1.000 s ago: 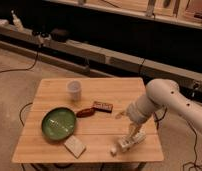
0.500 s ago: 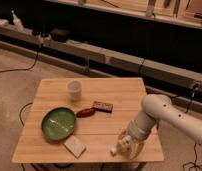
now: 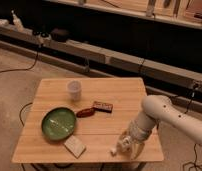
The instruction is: Stand the bottle upright
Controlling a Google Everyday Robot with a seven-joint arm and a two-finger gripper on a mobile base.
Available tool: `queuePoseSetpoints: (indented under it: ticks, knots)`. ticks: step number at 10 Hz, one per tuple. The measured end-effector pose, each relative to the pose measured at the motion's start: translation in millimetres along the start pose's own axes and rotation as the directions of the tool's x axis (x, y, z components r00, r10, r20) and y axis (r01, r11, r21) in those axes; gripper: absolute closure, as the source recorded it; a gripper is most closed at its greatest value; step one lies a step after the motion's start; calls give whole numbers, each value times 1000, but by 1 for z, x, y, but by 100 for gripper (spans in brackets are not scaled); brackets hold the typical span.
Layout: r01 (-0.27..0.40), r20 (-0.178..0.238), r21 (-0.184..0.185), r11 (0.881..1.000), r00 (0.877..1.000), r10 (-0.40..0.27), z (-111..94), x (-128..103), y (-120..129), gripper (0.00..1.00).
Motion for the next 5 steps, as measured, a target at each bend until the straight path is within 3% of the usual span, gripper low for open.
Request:
queuePoseSetpoints:
  ticks: [3,5]
  knots:
    - [35,-56,49,998,998,-33,-11,22,-4,35]
    - [61,-74,36,998,996,-58,-3,33,4,35]
